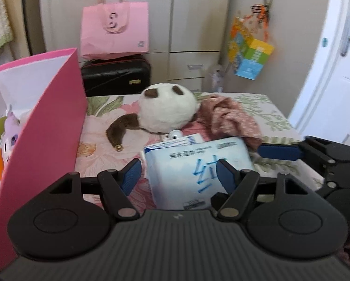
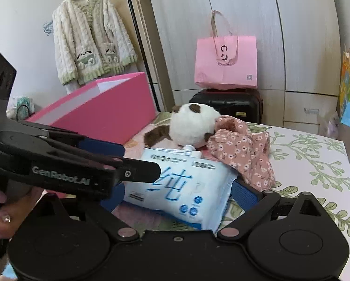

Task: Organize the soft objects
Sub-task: 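Close both grippers on the large blue-and-white wipes pack, then lift the wipes pack with both grippers and carry it over the pink box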

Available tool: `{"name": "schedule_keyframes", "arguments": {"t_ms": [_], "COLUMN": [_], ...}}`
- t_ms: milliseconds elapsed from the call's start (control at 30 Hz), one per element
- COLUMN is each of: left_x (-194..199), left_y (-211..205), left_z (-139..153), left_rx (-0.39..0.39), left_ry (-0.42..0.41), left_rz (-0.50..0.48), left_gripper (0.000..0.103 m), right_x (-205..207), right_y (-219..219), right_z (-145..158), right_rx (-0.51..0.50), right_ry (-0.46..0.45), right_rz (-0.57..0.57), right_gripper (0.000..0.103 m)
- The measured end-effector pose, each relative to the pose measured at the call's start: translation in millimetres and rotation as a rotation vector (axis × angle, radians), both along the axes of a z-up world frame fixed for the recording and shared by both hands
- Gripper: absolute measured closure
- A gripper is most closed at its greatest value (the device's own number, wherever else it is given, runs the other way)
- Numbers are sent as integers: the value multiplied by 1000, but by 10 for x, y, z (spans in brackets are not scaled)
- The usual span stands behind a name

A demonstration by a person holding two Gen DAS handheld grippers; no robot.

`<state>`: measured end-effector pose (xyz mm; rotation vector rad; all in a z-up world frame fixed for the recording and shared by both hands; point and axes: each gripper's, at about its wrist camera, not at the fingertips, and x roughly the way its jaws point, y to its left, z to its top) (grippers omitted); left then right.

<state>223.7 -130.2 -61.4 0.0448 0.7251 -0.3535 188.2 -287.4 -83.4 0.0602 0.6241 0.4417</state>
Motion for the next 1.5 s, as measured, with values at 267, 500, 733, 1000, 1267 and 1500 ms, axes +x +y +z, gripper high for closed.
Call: {"name": "schedule_keyframes", "arguments": {"t_ms": [267,500,733,1000,1267,1500], "left_x": [86,-32,-216,-355,-534,-695], "left_y": [121,145,81,179,257,354], "left_z": [-199,-267,-193,-170,-82,-29], "left_rx": [-87,-168,-104,-148,-145,-142], "left_ry": [85,110,66,131,155,167], "left_rz": [36,43,-11,-43,-65,-96], "left_gripper": [34,54,54,50,50,49], "right_x": [103,-56,-240,-404,-592,-747], "right_y": [37,206,417,505,609,670], "right_z": [-140,-160,-109,-57,18,80], "right_rx": [-10,-15,-126,-123,-144,-157], "right_ry": [90,67,17,29,38,75], "right_rz": [-92,-104,-143,-155,-151,-121], "right_gripper": [9,35,37,24,21,21]}}
